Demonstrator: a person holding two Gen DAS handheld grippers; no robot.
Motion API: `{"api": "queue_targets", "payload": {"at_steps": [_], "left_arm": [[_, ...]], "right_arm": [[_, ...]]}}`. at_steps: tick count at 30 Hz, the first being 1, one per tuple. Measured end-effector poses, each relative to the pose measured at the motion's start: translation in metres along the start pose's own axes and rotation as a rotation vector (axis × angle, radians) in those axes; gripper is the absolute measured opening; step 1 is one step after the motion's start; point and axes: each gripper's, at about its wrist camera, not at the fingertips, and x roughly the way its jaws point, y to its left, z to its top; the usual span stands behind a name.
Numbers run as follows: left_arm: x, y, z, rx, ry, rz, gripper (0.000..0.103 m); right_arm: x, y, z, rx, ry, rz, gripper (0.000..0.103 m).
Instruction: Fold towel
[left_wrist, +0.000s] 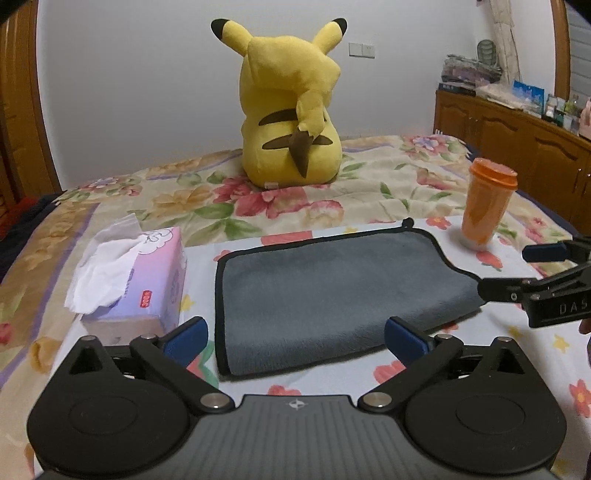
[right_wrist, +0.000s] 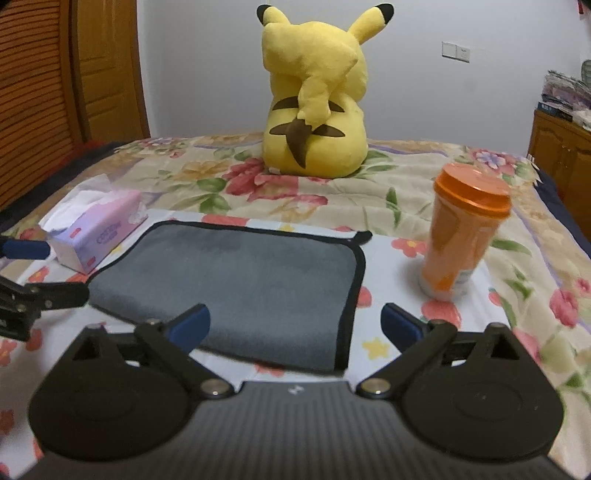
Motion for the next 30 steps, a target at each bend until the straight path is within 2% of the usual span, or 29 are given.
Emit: {"api": "queue_targets", "payload": {"at_steps": [1,8,19,30], "left_arm": [[-0.005,-0.001,0.000,0.004,0.001,-0.006,0.103],[-0.036,-0.011,-0.001,-0.001,-0.012,0.001,0.103],[-0.087,-0.031,-0.012,-0.019,-0.028,0.036,0.103],[-0.128,-0.055,-0.033,-0.006,-0.029,0.008,0.103]], "right_arm": [[-0.004,0.000,-0.001,0.003,0.004,0.000,0.103],[-0.031,0.002,-0.008,0.016,0.001,-0.012,0.103],[-0.085,0.007,-0.016,0.028,-0.060,-0.033,0.103],[-0.133,0.014,-0.032,0.039,-0.098,-0.044,0.103]]}}
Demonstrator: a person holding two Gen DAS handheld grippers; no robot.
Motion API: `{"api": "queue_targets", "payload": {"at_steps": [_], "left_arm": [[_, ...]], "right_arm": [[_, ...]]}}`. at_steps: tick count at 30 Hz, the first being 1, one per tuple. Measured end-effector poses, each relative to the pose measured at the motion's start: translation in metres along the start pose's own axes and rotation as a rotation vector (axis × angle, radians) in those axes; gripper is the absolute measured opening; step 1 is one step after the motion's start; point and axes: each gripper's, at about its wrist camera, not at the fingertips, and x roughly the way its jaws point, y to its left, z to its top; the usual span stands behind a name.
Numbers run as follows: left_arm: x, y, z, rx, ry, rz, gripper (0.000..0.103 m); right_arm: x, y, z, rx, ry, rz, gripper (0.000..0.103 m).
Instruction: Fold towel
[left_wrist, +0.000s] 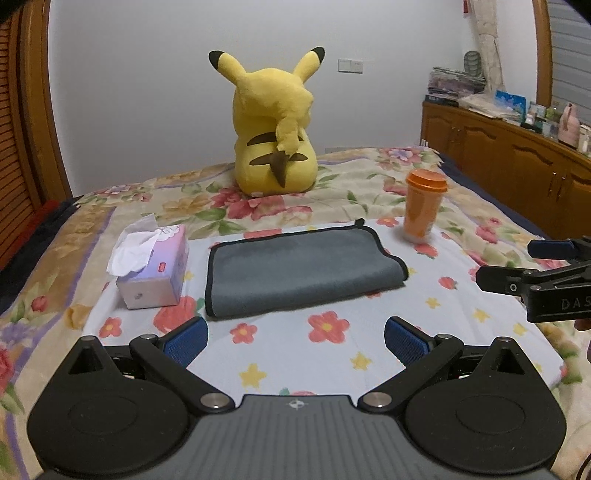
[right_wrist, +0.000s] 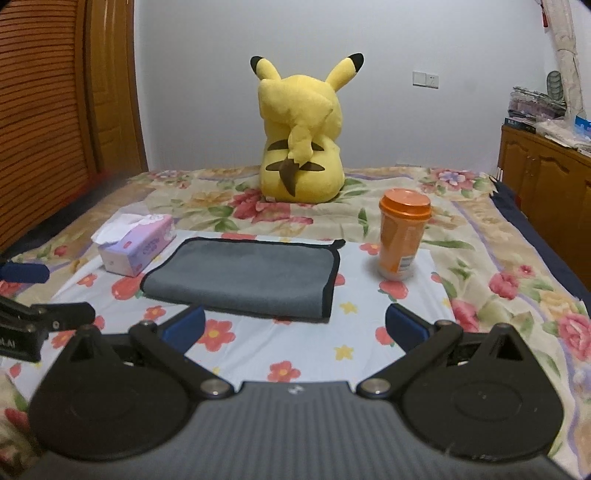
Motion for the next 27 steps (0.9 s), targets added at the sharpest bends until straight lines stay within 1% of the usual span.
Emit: {"api": "queue_targets", "payload": {"at_steps": [17,27], "left_arm": [[-0.056,-0.016,-0.033,-0.022,0.005,0.004,0.103],[-0.068,-0.027,-0.055,-0.038,0.025,0.018,0.103]], "right_arm": [[-0.058,0.015,-0.026,0.012,-0.033,0.014,0.103],[-0.078,0.019,-0.048,0.007,-0.039,0.010,0.103]]}}
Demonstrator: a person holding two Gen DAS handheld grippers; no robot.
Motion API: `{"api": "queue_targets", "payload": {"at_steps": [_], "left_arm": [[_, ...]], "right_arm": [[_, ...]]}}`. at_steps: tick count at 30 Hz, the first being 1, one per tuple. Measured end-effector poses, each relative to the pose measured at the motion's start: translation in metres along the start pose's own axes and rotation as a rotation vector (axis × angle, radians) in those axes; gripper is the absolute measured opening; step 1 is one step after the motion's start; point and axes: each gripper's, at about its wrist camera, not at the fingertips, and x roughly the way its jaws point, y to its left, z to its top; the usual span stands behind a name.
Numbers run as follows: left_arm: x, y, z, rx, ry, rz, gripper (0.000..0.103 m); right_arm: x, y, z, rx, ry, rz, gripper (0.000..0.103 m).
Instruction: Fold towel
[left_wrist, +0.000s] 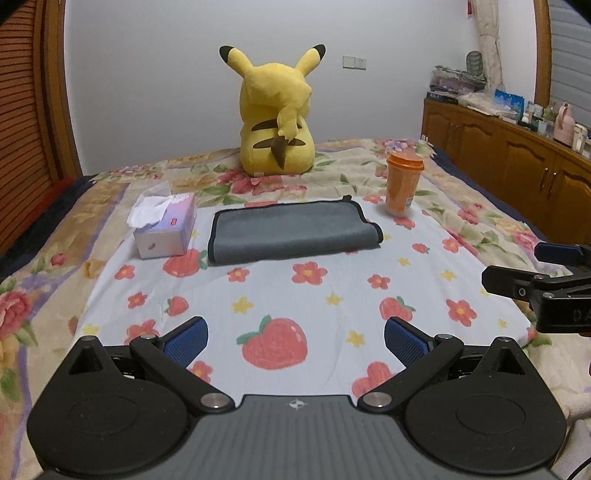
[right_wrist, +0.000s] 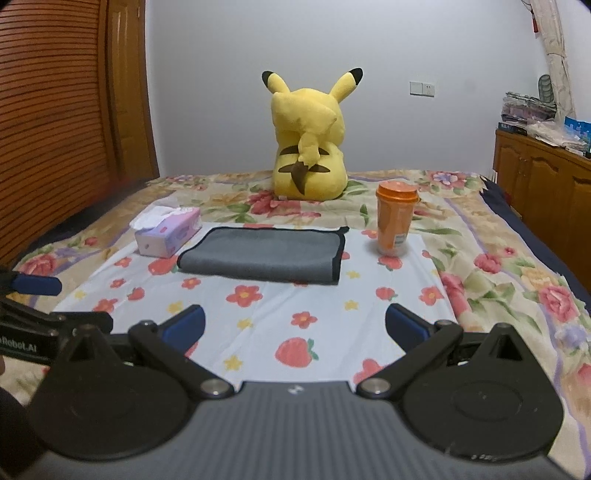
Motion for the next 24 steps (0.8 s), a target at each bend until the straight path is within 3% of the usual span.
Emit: {"api": "queue_targets", "payload": {"at_steps": [13,24], "left_arm": [[0.001,-0.011,-0.025,-0.005,0.030,0.016,0.103],[-0.001,-0.009,-0.034,-0.012,0.037,0.034,0.103]], "right_arm": [[-0.007,-0.005,-0.034,0.018,0.040,0.018,0.103],[-0.010,-0.007,-0.036,0.035,0.040,0.023,0.103]]}}
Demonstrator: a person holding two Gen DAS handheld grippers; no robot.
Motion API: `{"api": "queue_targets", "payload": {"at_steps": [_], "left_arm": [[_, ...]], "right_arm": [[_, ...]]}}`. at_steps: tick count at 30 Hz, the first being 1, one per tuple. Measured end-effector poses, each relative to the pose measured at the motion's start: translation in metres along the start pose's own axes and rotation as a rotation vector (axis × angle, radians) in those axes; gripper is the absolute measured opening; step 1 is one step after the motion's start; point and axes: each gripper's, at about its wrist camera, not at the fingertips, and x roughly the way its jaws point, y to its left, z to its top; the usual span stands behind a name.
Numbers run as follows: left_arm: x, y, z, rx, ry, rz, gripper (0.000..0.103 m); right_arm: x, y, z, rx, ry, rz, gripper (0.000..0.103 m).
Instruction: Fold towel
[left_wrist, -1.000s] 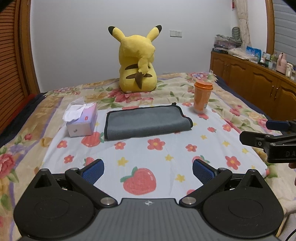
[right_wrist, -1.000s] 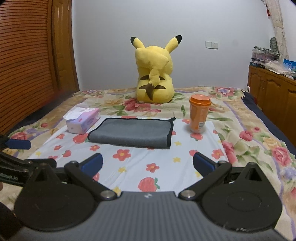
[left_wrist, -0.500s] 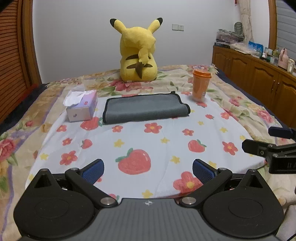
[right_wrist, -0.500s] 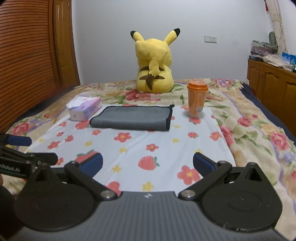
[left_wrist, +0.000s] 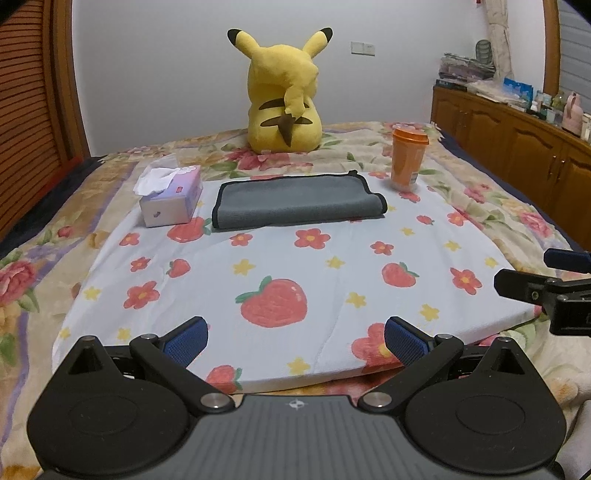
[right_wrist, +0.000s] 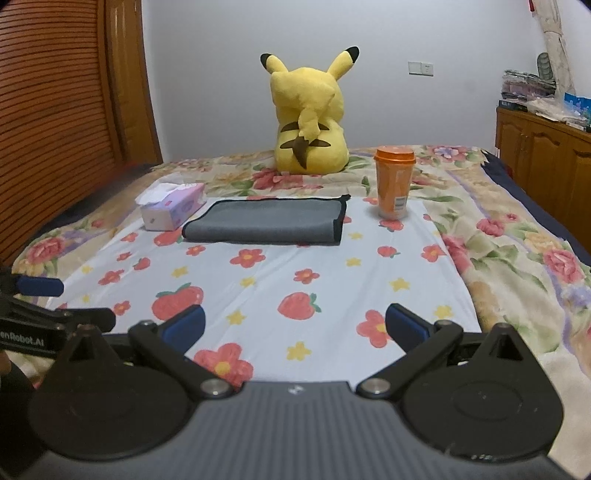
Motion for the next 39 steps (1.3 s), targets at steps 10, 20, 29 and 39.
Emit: {"api": "queue_targets", "payload": {"at_steps": [10,20,29,39], "left_arm": [[-0.011,0.005,0.007,-0.019,-0.046,0.005,0.103],[-0.024,0.008,0.018,-0.034,-0.109,0.013,0.103],[-0.033,0.011,0.025,-0.043,-0.153,0.023,0.103],[-0.045,0.009,0.032,-0.030,-0.203,0.035,0.103]], "right_arm": [[-0.009,-0.004,0.007,0.014,-0.059,-0.007,0.103],[-0.018,-0.009,0.012,0.027,-0.106,-0.010,0.103],[-0.023,-0.012,0.014,0.027,-0.139,-0.013,0.103],[-0.030,-0.012,0.017,0.014,-0.180,-0.026,0.103]]}}
